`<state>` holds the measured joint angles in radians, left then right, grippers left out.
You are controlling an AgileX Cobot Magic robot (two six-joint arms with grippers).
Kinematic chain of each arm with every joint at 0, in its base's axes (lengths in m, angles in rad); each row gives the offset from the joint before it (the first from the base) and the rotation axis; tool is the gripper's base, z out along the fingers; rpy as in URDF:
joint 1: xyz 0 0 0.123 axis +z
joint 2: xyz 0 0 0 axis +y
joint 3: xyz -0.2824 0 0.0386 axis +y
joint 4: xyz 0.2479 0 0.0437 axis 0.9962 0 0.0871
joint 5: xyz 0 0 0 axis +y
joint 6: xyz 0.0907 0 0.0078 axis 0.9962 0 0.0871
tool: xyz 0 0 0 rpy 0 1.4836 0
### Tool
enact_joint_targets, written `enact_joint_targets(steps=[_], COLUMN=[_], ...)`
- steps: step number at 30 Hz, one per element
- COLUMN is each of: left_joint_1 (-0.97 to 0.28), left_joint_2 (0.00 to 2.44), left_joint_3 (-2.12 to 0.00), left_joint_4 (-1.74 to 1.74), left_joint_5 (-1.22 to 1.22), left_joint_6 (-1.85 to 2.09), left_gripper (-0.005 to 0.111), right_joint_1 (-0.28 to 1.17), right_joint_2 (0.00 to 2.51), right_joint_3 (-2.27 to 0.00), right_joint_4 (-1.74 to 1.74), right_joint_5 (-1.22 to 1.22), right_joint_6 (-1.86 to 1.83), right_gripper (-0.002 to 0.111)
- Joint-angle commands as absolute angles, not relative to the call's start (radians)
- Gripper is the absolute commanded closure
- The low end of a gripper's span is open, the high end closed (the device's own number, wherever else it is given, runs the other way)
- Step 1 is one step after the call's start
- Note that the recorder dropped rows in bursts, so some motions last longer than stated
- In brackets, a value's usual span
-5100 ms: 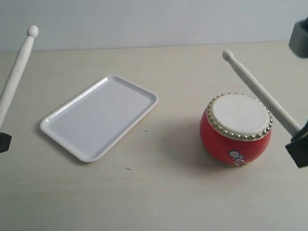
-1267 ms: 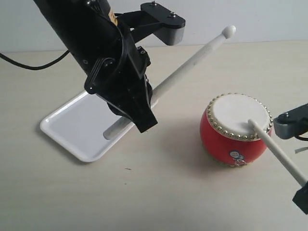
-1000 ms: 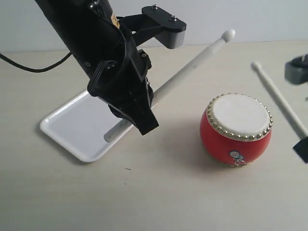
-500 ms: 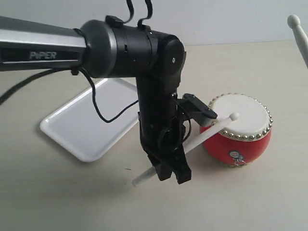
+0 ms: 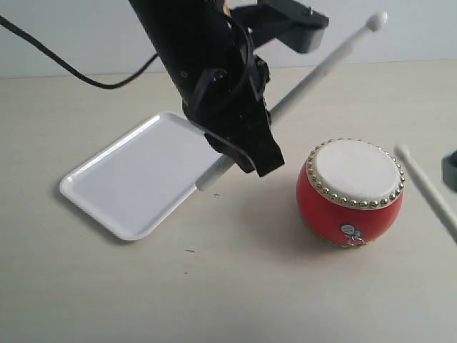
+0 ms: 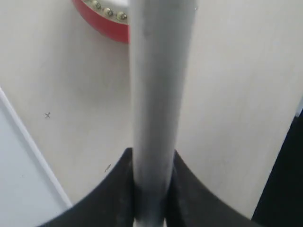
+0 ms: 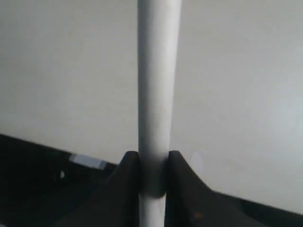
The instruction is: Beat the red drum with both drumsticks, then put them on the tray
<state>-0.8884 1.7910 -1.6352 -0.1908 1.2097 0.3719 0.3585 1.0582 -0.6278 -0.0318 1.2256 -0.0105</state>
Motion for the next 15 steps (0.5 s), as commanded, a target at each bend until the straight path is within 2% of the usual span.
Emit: enact_joint_targets(steps=[1,5,12,15], left_joint_1=[-0.885,-0.887,-0.887,-0.887], left_joint_2=[1.723,1.717,1.717,1.717], left_joint_3=[-1.64,-1.638,-1.602,-1.602], left_joint_4=[-0.195,-0.197,-0.195,-0.195], left_joint_5=[1.221,1.221,1.221,1.221], left_joint_6=[0.351,0.346,0.346,0.346], left_gripper=[0.107,0.107,0.107,0.107], right_joint_1=[0.355,0.355,0.355,0.355], right_joint_2=[1.196,1.244,1.094,1.136], right_joint_3=[-0.576,-0.647,-0.805,-0.813], right_joint_4=[-0.029,-0.062,-0.04,-0.04], right_joint_5=[1.221,1.221,1.221,1.221], right_joint_6=[-0.044,-0.04,-0.031,-0.042], right_gripper=[0.108,0.108,0.108,0.108])
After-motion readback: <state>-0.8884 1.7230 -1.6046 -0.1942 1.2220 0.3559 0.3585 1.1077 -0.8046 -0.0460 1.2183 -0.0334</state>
